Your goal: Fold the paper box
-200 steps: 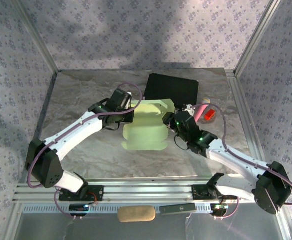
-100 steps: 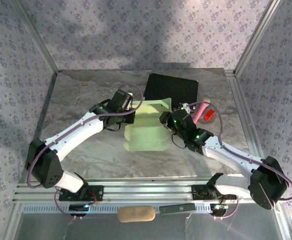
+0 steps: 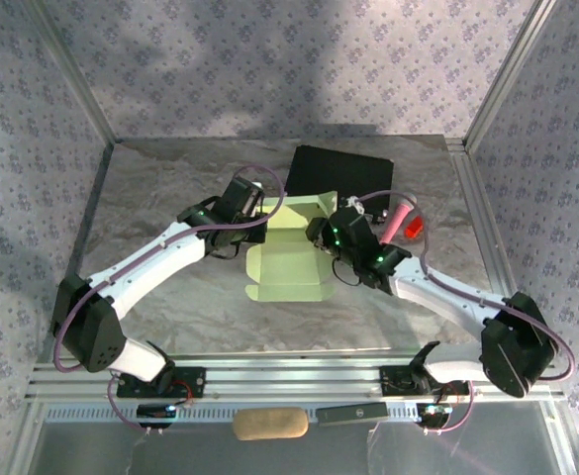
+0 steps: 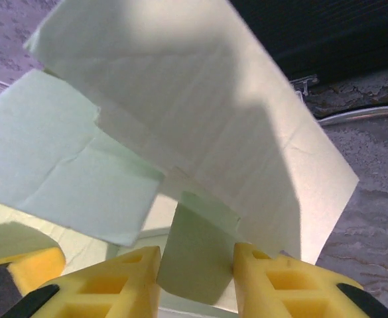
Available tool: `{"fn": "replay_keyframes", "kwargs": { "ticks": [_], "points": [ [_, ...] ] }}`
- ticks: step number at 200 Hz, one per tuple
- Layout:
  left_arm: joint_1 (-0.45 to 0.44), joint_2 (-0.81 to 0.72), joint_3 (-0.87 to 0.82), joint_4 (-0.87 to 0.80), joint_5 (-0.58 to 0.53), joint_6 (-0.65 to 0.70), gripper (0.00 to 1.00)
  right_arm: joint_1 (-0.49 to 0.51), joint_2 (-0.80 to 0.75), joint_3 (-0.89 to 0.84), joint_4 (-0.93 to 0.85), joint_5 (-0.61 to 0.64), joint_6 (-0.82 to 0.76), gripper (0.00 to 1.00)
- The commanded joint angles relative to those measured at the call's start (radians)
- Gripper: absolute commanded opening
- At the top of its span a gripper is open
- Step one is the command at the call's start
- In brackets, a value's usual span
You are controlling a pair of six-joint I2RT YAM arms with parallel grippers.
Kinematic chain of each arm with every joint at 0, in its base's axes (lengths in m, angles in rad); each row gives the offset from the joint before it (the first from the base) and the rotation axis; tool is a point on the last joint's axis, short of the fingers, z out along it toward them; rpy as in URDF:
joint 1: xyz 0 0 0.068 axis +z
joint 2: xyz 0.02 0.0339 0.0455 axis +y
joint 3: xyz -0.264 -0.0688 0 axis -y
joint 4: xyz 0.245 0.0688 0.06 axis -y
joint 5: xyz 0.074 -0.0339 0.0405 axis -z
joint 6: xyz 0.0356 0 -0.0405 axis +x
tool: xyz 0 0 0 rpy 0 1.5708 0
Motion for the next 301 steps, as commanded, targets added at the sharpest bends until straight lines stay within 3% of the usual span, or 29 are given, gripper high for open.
{"fn": "replay_keyframes", "kwargs": {
  "ticks": [1, 38, 75, 116, 160, 186, 223, 301],
  "points": [
    [-0.020, 0.010, 0.044, -0.008, 0.022, 0.015, 0.00, 0.019, 0.013, 0.074, -0.049, -0.006, -0.072, 0.35],
    [-0.020, 0.029, 0.051, -0.012, 0.012, 0.023, 0.00, 0.024, 0.010, 0.130, -0.136, 0.003, -0.165, 0.35],
    [0.017, 0.070, 0.072, -0.015, 0.012, 0.065, 0.00, -0.006, -0.071, 0.195, -0.203, -0.110, -0.377, 0.41],
    [0.138, 0.099, 0.094, 0.035, 0.157, 0.170, 0.00, -0.309, -0.242, 0.102, -0.116, -0.516, -0.441, 0.50],
    [0.189, 0.120, 0.107, 0.049, 0.283, 0.286, 0.00, -0.523, -0.233, 0.038, -0.064, -0.700, -0.488, 0.43],
    [0.205, 0.119, 0.084, 0.087, 0.326, 0.281, 0.00, -0.526, -0.149, 0.020, -0.021, -0.752, -0.581, 0.37],
    [0.218, 0.127, 0.084, 0.086, 0.347, 0.274, 0.00, -0.496, -0.087, 0.021, 0.017, -0.837, -0.700, 0.41],
    [0.219, 0.139, 0.099, 0.068, 0.380, 0.281, 0.00, -0.477, 0.047, 0.097, -0.065, -0.895, -0.843, 0.46]
  ]
}}
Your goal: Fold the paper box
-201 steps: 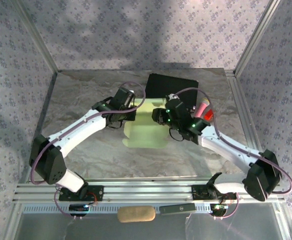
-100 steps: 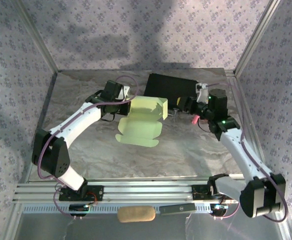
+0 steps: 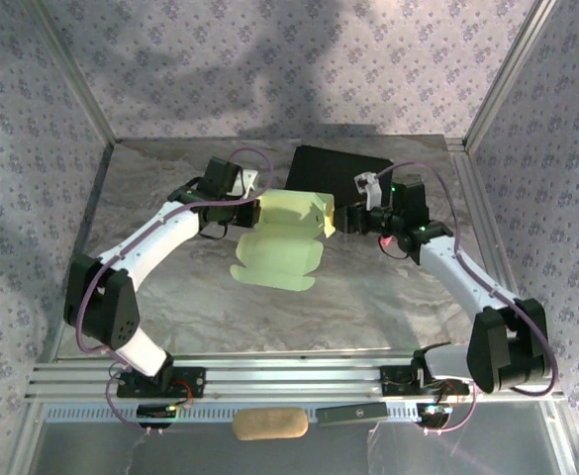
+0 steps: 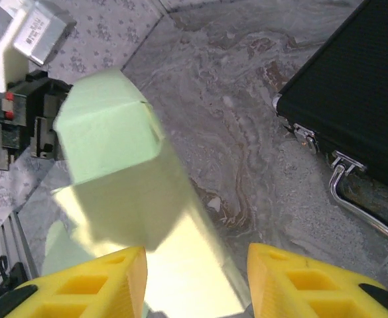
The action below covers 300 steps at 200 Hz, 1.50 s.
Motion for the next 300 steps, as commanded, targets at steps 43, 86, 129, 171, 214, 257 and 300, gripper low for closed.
{"fn": "replay_keyframes", "kwargs": {
  "ticks": [43, 86, 129, 171, 214, 257, 300],
  "points": [
    [0.005, 0.021, 0.039, 0.001, 0.042, 0.025, 0.00, 0.024, 0.035, 0.061, -0.026, -0.075, -0.080, 0.46],
    [0.005, 0.025, 0.043, -0.007, 0.039, 0.025, 0.00, 0.082, 0.030, 0.095, -0.083, -0.018, -0.124, 0.45],
    [0.005, 0.020, 0.045, -0.011, 0.035, 0.020, 0.00, 0.131, 0.040, 0.140, -0.151, 0.048, -0.163, 0.45],
    [-0.004, 0.016, 0.044, -0.013, 0.024, 0.021, 0.00, 0.196, 0.064, 0.181, -0.195, 0.171, -0.182, 0.45],
    [-0.011, 0.012, 0.045, -0.021, 0.010, 0.022, 0.00, 0.268, 0.128, 0.256, -0.260, 0.386, -0.183, 0.40],
    [-0.016, 0.010, 0.048, -0.025, 0.005, 0.025, 0.00, 0.370, 0.178, 0.326, -0.285, 0.656, -0.155, 0.31],
    [-0.021, 0.010, 0.050, -0.028, -0.003, 0.029, 0.00, 0.467, 0.280, 0.403, -0.325, 0.911, -0.096, 0.11]
  ]
}}
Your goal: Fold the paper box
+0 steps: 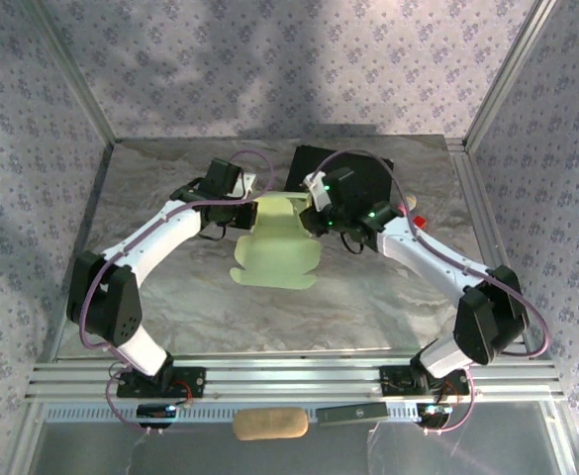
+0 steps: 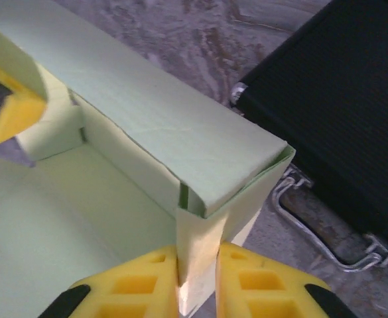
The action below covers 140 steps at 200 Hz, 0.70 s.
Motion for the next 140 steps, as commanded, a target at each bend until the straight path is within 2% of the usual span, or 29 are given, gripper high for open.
{"fn": "replay_keyframes", "kwargs": {
  "ticks": [1, 22, 47, 71, 93, 115, 140],
  "points": [
    [-0.021, -0.008, 0.048, 0.012, 0.069, 0.023, 0.00, 0.060, 0.065, 0.060, -0.021, 0.175, 0.036, 0.11],
    [-0.022, -0.009, 0.048, 0.009, 0.066, 0.024, 0.00, 0.102, 0.111, 0.095, -0.044, 0.312, 0.088, 0.00],
    [-0.025, -0.010, 0.050, 0.008, 0.064, 0.022, 0.00, 0.158, 0.166, 0.141, -0.101, 0.511, 0.190, 0.00],
    [-0.026, -0.007, 0.054, 0.002, 0.061, 0.023, 0.00, 0.202, 0.216, 0.187, -0.156, 0.629, 0.282, 0.00],
    [-0.028, -0.011, 0.054, 0.000, 0.059, 0.024, 0.00, 0.210, 0.227, 0.192, -0.143, 0.616, 0.297, 0.00],
    [-0.027, -0.015, 0.050, 0.001, 0.059, 0.026, 0.00, 0.179, 0.213, 0.185, -0.114, 0.545, 0.289, 0.00],
    [-0.030, -0.015, 0.052, 0.000, 0.058, 0.025, 0.00, 0.150, 0.200, 0.176, -0.076, 0.459, 0.251, 0.08]
  ]
}}
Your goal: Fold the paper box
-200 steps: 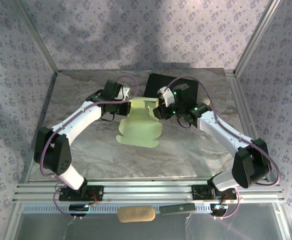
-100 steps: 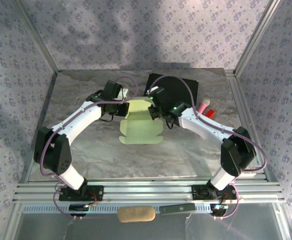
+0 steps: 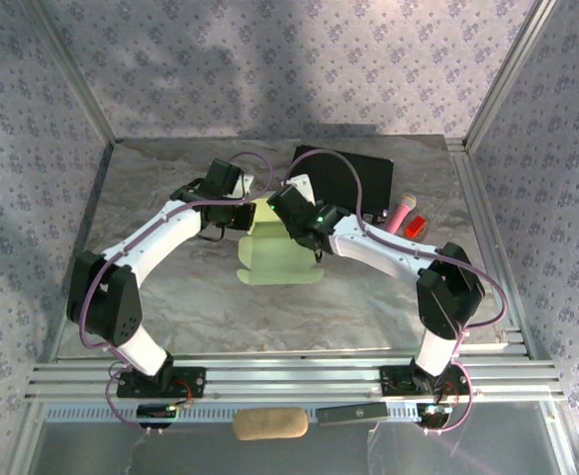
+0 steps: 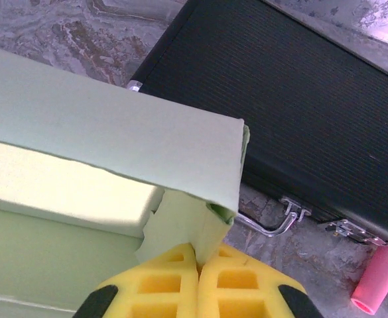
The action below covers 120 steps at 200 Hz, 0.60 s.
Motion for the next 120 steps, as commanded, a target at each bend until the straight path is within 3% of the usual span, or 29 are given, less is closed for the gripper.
{"fn": "replay_keyframes", "kwargs": {
  "ticks": [1, 40, 120],
  "points": [
    [-0.029, -0.015, 0.051, 0.019, 0.089, 0.025, 0.00, -0.020, -0.001, 0.016, 0.050, -0.090, -0.019, 0.08],
    [-0.029, -0.014, 0.053, 0.018, 0.087, 0.025, 0.00, -0.039, -0.007, 0.014, 0.051, -0.087, -0.035, 0.17],
    [-0.033, -0.004, 0.060, 0.013, 0.075, 0.018, 0.00, -0.027, 0.008, 0.022, 0.053, 0.038, -0.066, 0.25]
  ]
}}
